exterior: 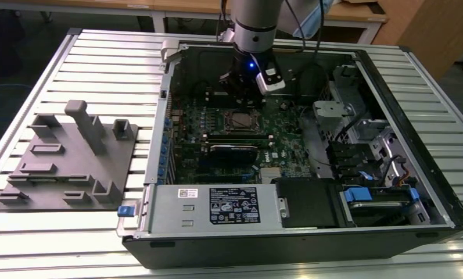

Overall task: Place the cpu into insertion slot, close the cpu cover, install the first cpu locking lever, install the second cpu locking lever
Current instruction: 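Install the first cpu locking lever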

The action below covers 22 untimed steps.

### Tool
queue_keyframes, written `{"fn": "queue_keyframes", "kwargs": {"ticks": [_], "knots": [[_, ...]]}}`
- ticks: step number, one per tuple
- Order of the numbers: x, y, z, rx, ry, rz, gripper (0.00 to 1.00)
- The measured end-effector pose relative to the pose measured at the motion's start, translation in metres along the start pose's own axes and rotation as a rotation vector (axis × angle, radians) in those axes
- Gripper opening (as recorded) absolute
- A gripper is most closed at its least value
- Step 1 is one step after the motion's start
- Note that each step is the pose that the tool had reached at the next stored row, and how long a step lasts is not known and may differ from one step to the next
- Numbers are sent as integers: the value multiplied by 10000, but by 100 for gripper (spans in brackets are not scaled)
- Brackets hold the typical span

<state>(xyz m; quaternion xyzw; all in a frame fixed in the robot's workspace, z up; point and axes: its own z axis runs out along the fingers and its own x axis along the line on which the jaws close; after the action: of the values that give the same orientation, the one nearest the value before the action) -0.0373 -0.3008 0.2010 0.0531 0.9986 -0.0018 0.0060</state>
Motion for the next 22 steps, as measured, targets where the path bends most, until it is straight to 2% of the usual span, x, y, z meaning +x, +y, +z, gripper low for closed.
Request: {"fn": "queue_keyframes", "kwargs": {"ticks": [3,5,12,19,22], "knots": [[58,-6,0,-5,-5,0,11],[73,-5,-2,-3,-5,-2,11],[82,34,-16,-5,-5,-140,11],[83,42,-21,-6,-6,-165,11],[83,43,-21,-10,-7,-321,11]]}}
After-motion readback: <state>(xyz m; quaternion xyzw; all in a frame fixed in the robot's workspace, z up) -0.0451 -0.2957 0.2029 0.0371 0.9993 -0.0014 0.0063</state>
